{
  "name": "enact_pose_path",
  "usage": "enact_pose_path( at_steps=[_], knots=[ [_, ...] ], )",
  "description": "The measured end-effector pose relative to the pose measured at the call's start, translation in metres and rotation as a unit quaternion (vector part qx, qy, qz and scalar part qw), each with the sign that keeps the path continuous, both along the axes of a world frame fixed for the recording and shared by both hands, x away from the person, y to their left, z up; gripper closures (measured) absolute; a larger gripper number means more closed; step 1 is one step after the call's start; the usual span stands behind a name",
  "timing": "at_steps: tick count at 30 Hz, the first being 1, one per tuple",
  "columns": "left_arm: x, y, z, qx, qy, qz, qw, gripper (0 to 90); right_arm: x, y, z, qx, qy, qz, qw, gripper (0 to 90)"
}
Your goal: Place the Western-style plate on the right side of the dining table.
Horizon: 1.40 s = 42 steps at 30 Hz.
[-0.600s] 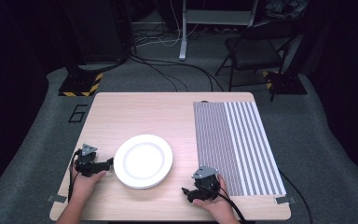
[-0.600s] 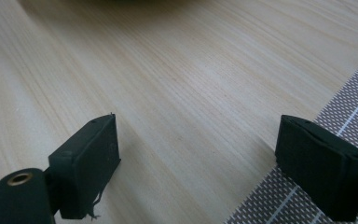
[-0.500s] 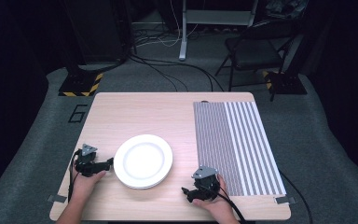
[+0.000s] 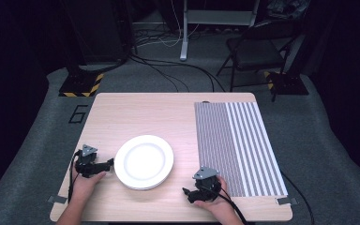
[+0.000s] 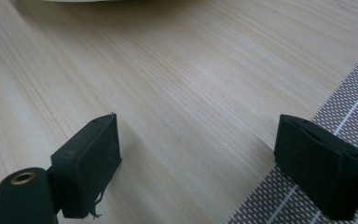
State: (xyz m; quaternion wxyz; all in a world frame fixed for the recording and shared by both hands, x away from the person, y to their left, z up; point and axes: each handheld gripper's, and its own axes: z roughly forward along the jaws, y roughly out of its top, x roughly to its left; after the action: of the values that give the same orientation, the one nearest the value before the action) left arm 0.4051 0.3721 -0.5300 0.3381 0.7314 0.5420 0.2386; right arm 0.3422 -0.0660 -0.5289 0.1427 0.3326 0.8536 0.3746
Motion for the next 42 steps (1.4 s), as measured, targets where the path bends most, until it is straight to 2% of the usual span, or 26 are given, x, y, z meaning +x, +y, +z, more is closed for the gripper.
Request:
enact_pose_path(
  at_steps=[6,15,23,24,25,27,29,31,36,39,42],
  knots=[
    [0.000,0.001,0.000,-0.006,-0.002,0.003,1.0000,19.1,0.000,0.001,0.000,-0.001,-0.001,-0.003,1.0000,13.8],
    [0.000,0.000,0.000,0.000,-0.004,0.006,1.0000,19.3,0.000,0.001,0.000,-0.001,-0.001,-0.003,1.0000,13.9],
    [-0.002,0.003,0.001,-0.003,-0.007,0.015,0.9999,29.4,-0.001,0.000,0.000,0.006,-0.002,-0.020,0.9998,19.8],
    [-0.002,0.004,0.003,-0.004,-0.004,0.013,0.9999,36.9,-0.001,0.000,0.001,0.007,-0.003,-0.029,0.9996,22.7],
    [-0.003,0.004,0.005,-0.012,0.000,0.014,0.9998,38.0,-0.001,-0.001,0.001,0.010,-0.001,-0.032,0.9994,23.0],
    [-0.004,0.004,0.006,-0.015,0.005,0.011,0.9998,38.0,0.000,-0.001,0.002,0.013,0.001,-0.032,0.9994,23.8],
    [-0.006,0.003,0.011,-0.022,0.001,0.011,0.9997,41.0,-0.001,-0.003,0.003,0.028,0.012,-0.040,0.9987,26.1],
    [-0.008,0.002,0.016,-0.032,0.000,0.013,0.9994,42.1,-0.001,-0.003,0.004,0.029,0.013,-0.039,0.9987,27.4],
    [-0.012,-0.001,0.028,-0.059,0.000,0.013,0.9982,45.1,-0.001,-0.004,0.014,0.049,0.027,-0.047,0.9973,37.7],
    [-0.011,-0.003,0.034,-0.058,0.000,0.015,0.9982,45.1,0.001,-0.006,0.018,0.053,0.037,-0.050,0.9967,40.7],
    [-0.011,-0.005,0.043,-0.064,-0.001,0.008,0.9979,45.1,0.004,-0.008,0.022,0.058,0.053,-0.061,0.9950,44.1]
  ],
)
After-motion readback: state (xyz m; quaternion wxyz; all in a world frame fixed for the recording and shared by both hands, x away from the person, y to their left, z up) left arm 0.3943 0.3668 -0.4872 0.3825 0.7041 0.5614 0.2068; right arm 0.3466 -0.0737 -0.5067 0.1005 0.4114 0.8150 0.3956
